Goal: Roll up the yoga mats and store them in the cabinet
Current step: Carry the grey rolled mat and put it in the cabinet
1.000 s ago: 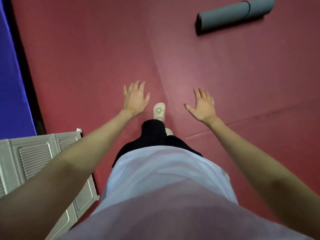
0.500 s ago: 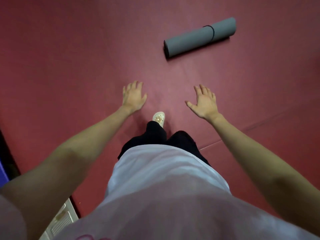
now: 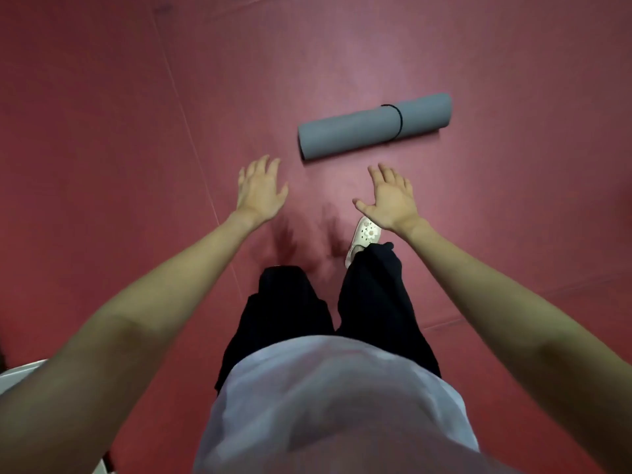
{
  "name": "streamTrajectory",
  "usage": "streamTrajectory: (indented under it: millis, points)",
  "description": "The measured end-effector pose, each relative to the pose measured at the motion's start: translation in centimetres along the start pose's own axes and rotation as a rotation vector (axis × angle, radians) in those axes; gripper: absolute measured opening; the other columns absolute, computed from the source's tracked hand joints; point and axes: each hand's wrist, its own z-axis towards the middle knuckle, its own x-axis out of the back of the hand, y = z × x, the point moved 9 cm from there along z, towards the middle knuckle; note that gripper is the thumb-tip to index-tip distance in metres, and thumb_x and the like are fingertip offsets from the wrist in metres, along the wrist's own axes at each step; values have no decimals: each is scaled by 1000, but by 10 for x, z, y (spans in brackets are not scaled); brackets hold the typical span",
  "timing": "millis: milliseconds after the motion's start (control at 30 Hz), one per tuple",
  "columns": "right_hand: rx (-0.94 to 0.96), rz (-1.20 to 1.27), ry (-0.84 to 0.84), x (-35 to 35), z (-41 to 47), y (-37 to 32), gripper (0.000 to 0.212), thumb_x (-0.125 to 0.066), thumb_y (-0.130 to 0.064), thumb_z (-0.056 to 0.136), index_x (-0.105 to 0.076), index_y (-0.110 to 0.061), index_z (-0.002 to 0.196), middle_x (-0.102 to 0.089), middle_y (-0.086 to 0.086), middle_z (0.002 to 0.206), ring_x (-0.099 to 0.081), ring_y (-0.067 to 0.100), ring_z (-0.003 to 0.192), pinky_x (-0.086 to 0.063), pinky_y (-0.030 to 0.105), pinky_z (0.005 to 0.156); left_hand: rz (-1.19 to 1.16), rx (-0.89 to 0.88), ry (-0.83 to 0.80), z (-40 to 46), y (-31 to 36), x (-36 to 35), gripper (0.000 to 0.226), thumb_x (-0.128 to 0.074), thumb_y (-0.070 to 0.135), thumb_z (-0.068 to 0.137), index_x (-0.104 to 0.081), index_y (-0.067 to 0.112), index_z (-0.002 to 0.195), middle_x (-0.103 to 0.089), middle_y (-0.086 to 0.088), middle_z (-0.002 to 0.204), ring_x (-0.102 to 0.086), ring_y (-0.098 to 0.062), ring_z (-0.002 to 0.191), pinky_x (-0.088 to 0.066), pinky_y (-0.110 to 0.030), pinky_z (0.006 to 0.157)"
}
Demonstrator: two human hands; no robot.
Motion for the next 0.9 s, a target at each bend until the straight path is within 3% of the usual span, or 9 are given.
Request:
streamTrajectory:
  millis: [267, 600, 800, 900]
  points:
    - [160, -145, -101, -16, 184, 35, 89, -64, -46, 85, -18, -11, 153, -17, 13, 159, -16, 32, 146, -14, 43, 117, 27, 95, -103, 147, 13, -70, 59, -51, 32, 94, -33, 10, 145, -32, -17, 151, -31, -36, 136, -20, -48, 116]
    - [288, -349, -152, -171, 422, 70, 98, -71, -38, 81, -11, -11, 154, -14, 14, 160, -15, 34, 146, -16, 45, 117, -138, 224, -144, 356, -36, -255, 54, -54, 34, 92, -41, 8, 137, -47, -20, 135, -44, -38, 124, -36, -42, 103]
    - [343, -418, -131, -245, 527, 88, 133, -87, -44, 61, 2, -17, 155, -1, 14, 162, -2, 35, 148, -8, 48, 119, -366, 460, -100, 434, -87, -352, 72, -42, 45, 98, -13, 7, 151, -34, -24, 147, -35, -41, 134, -29, -44, 108]
    - [377, -484, -105, -271, 556, 90, 149, -90, -54, 45, 5, -20, 155, 0, 20, 161, -2, 39, 148, -3, 51, 119, -470, 532, -75, 460, -110, -382, 68, -34, 48, 100, -19, 2, 149, -38, -27, 145, -37, -42, 133, -30, -43, 107]
